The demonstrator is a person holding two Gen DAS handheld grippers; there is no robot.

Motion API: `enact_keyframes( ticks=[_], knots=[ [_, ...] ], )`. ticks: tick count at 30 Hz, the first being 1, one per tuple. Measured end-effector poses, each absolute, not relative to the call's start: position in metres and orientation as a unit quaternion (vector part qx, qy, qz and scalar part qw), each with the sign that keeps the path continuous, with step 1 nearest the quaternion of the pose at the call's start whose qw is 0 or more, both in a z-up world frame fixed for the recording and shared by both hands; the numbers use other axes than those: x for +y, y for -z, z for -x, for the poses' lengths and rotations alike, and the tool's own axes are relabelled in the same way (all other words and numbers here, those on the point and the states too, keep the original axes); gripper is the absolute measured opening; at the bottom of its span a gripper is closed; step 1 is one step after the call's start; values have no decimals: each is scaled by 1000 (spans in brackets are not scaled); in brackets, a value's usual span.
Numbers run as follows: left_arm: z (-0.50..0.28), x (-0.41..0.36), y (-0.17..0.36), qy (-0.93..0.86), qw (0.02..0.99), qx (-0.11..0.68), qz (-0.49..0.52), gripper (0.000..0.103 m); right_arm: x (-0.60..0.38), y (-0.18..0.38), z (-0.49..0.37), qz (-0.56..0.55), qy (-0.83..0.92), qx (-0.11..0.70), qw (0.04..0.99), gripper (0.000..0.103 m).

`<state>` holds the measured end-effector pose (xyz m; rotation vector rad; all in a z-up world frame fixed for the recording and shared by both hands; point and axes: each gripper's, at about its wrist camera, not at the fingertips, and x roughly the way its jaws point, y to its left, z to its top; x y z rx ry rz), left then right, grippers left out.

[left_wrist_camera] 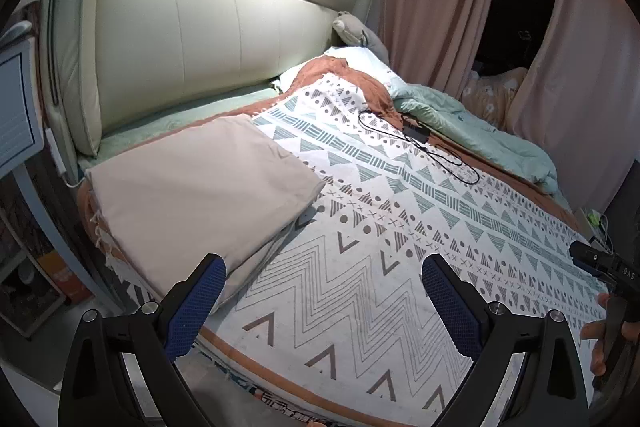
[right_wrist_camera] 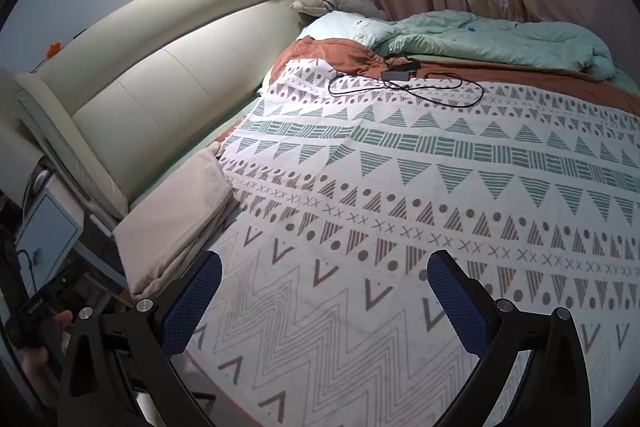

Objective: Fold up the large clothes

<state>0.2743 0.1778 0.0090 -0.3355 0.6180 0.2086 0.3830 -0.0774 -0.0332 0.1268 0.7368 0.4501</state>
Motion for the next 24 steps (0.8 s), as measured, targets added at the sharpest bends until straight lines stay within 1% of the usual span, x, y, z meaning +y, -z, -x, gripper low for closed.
enact_keyframes(
  ticks=[8,24],
  knots=[
    [-246,139,-23,-75,945,285,139,99,-120,31,-328,-31,-185,330,925,103],
    [-172,78,-27,-13,959,269,90,99,-177,28,-202,-31,-119,279,952,103]
  ],
)
